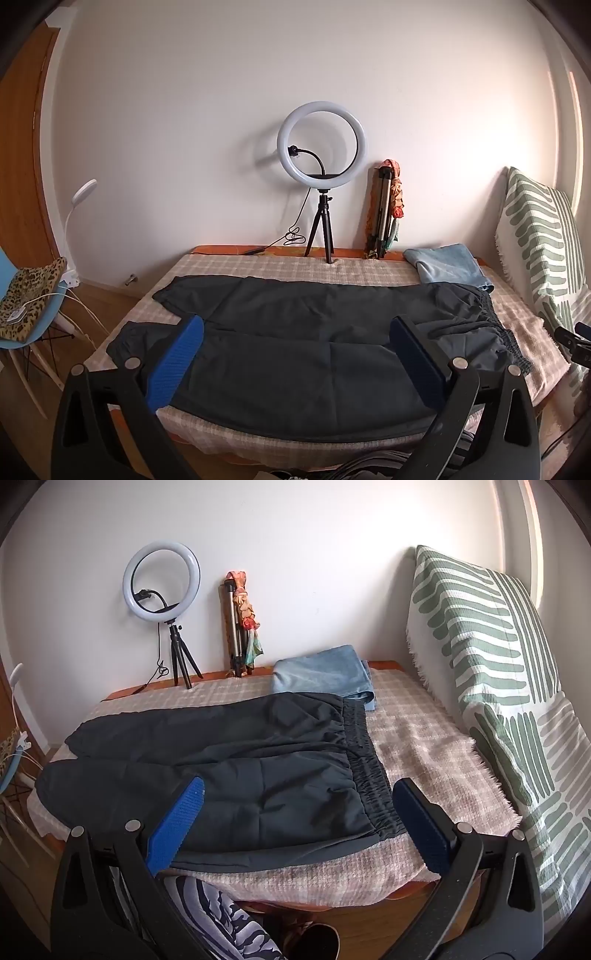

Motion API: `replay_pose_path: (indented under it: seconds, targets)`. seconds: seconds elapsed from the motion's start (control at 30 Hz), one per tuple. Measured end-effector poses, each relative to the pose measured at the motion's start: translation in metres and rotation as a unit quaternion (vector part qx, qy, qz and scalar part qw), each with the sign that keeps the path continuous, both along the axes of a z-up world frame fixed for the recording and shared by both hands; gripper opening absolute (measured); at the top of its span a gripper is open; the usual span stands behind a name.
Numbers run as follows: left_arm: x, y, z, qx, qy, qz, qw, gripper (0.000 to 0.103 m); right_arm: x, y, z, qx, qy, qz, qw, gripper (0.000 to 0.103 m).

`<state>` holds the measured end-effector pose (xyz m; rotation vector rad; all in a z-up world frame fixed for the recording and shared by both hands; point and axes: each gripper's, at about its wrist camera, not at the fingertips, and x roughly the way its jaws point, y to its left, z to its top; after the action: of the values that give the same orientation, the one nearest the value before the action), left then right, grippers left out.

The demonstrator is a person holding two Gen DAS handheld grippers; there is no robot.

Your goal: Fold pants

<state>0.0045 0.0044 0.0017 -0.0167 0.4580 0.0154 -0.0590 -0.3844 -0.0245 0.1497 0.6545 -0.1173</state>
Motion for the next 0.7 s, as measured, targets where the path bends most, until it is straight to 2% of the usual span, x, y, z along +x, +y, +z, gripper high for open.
replay_pose_path:
  seconds: [0.7]
  targets:
    - [0.0014,-0.0026,-0.0024,0.001,0.003,0.0,1.0,0.102,0.0034,0.0011,-0.0025,-0.001,0.0,0.002,1.0,0.103]
